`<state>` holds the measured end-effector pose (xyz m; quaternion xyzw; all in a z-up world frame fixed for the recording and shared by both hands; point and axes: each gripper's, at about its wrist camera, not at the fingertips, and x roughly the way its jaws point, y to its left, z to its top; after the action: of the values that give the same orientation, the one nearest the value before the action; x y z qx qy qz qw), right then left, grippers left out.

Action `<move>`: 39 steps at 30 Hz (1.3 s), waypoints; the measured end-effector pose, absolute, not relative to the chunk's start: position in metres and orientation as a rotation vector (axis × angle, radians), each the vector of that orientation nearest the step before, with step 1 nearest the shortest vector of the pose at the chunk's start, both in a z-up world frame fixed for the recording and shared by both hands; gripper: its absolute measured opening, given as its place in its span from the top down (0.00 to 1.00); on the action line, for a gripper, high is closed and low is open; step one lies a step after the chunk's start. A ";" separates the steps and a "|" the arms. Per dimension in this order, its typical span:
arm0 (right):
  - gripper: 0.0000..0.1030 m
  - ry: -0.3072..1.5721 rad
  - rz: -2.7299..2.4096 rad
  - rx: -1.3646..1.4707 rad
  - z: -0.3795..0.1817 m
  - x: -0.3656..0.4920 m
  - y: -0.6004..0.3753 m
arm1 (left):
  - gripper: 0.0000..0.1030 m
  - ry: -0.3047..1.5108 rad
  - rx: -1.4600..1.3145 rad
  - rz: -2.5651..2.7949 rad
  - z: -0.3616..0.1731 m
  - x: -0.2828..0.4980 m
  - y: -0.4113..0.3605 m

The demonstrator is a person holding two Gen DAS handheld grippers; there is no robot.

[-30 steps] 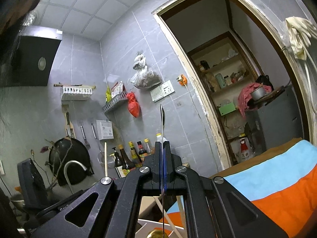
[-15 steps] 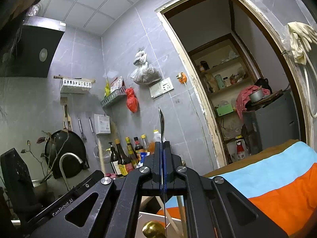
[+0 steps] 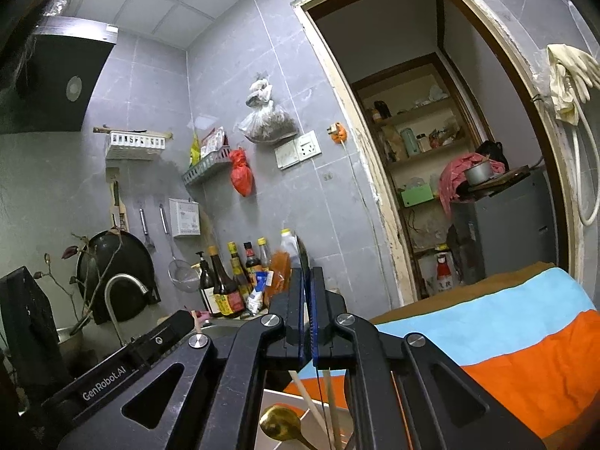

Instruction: Organize utensils

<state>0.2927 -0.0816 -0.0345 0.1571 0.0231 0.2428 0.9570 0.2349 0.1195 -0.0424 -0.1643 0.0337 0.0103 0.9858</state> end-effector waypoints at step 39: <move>0.02 0.352 0.194 0.189 0.040 0.104 -0.190 | 0.01 0.461 -0.197 0.021 0.029 0.088 0.057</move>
<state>0.1041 -0.1903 0.0397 0.0938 0.1746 0.0962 0.9754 0.0880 0.0572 0.0294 -0.0974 0.2280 0.0103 0.9687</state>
